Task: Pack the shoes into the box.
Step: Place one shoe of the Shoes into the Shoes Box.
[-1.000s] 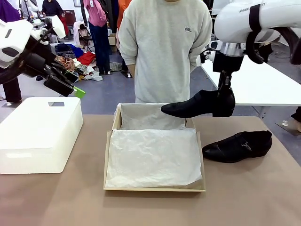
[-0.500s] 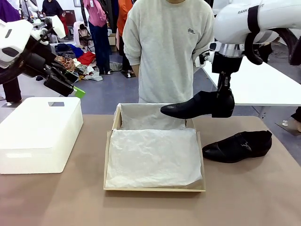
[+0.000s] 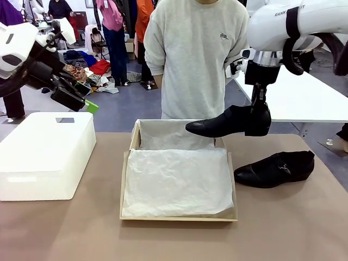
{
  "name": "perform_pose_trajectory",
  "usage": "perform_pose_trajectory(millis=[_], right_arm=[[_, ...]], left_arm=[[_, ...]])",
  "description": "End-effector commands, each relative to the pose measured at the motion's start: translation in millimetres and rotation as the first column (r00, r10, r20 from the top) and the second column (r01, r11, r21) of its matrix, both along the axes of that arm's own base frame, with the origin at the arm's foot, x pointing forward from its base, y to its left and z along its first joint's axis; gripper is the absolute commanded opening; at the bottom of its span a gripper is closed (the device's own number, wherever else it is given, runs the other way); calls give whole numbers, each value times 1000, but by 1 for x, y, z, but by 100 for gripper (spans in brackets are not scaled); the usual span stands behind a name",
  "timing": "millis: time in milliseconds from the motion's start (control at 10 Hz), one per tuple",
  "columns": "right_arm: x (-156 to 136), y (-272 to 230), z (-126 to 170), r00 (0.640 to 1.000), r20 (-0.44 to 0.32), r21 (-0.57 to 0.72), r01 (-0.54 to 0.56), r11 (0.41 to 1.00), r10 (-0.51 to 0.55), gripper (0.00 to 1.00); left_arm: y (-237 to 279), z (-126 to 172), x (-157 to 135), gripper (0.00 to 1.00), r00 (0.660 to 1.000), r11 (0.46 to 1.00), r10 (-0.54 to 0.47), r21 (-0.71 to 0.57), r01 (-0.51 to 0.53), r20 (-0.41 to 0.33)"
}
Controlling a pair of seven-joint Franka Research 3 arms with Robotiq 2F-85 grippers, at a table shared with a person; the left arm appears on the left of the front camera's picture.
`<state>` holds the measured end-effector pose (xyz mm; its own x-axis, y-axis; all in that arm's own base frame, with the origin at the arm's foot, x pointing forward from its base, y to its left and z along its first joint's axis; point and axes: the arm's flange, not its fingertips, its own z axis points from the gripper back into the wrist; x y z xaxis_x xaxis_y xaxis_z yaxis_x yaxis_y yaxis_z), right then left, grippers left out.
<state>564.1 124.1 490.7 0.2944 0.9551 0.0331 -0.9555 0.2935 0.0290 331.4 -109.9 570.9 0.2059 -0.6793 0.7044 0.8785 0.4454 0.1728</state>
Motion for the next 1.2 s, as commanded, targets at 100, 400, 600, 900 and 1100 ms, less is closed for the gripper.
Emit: perform_pose_trajectory(millis=[100,400,600,900,1100], right_arm=[[7,17,15,1000,18,-1,-14,1000,14,0],[14,59,33,997,67,9,-26,1000,25,0],[14,90,30,990,132,6,-48,999,47,0],[10,125,7,986,140,14,-97,995,94,0],[8,142,-8,981,158,21,-121,992,116,0]], left_arm=[[0,1,0,100,1000,1000,-7,-7,7,-1],[0,1,0,100,1000,1000,-7,-7,7,-1],[0,1,0,100,1000,1000,-7,-7,7,-1],[0,1,0,100,1000,1000,-7,-7,7,-1],[0,1,0,100,1000,1000,-7,-7,7,-1]])
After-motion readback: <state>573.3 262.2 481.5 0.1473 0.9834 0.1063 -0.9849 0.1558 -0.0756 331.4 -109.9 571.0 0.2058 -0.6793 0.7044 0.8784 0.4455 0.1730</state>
